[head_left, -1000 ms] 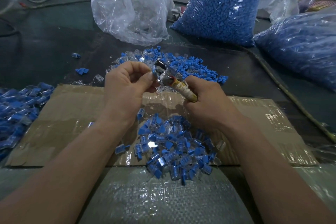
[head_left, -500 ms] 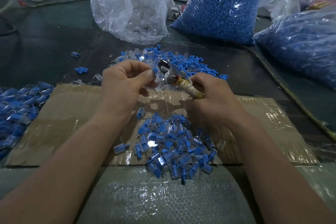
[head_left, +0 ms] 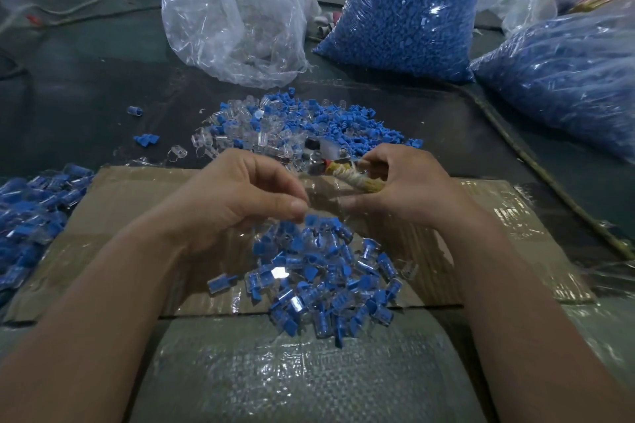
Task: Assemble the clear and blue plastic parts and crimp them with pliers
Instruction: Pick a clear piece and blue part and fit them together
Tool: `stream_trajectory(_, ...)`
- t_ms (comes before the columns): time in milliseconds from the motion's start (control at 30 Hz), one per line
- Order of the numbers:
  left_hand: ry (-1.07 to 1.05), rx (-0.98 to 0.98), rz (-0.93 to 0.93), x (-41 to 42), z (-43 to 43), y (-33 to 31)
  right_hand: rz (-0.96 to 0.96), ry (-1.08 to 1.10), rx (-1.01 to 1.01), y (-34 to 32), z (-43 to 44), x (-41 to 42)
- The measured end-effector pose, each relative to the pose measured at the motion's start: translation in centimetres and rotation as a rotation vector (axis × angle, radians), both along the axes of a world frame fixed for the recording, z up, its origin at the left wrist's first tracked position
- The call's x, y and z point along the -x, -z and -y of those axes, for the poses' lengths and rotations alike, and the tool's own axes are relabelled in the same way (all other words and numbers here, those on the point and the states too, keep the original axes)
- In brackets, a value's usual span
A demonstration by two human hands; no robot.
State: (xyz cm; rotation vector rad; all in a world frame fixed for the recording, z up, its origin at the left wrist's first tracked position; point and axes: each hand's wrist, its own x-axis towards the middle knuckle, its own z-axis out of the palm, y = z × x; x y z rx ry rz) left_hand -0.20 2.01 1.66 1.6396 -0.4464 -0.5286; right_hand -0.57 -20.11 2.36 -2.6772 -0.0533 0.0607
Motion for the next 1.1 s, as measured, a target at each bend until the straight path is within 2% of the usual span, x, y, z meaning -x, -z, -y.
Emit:
stream_trajectory(67,0.033,-0.04,0.028,0.1,0.1,0.1,-0.026,-0.018,-0.005,0.0,-0.2,0.1)
stream_trajectory(167,-0.07,0.027,0.01,0.1,0.2,0.3,-0.051,-0.038,-0.004,0.0,-0.5,0.2)
stream_trajectory(300,-0.526,0.201,-0.016,-0.9,0.3,1.1,-0.075,-0.08,-0.017,0.0,-0.7,0.1)
stream_trajectory(367,-0.775,0.169,0.028,-1.7,0.0,1.5,-0.075,-0.111,0.005,0.2,-0.8,0.0)
stream_trajectory(433,-0.886,0.094,0.12,-2.3,-0.2,1.7,-0.068,-0.139,0.039,0.4,-0.9,-0.1)
stream_trajectory(567,-0.872,-0.045,0.217,-2.6,0.0,2.3,-0.033,-0.199,0.127,1.0,-1.0,-0.3)
stream_trajectory(767,-0.822,-0.264,0.362,-2.4,0.9,2.6,-0.06,-0.256,0.129,1.4,-0.5,-0.6)
stream_trajectory(933,-0.869,-0.344,0.417,-2.7,0.3,2.7,-0.104,-0.276,0.011,1.0,-0.2,-0.5)
stream_trajectory(1100,-0.892,-0.475,0.439,-2.9,0.0,2.9,-0.047,-0.235,-0.052,0.9,-0.4,-0.5)
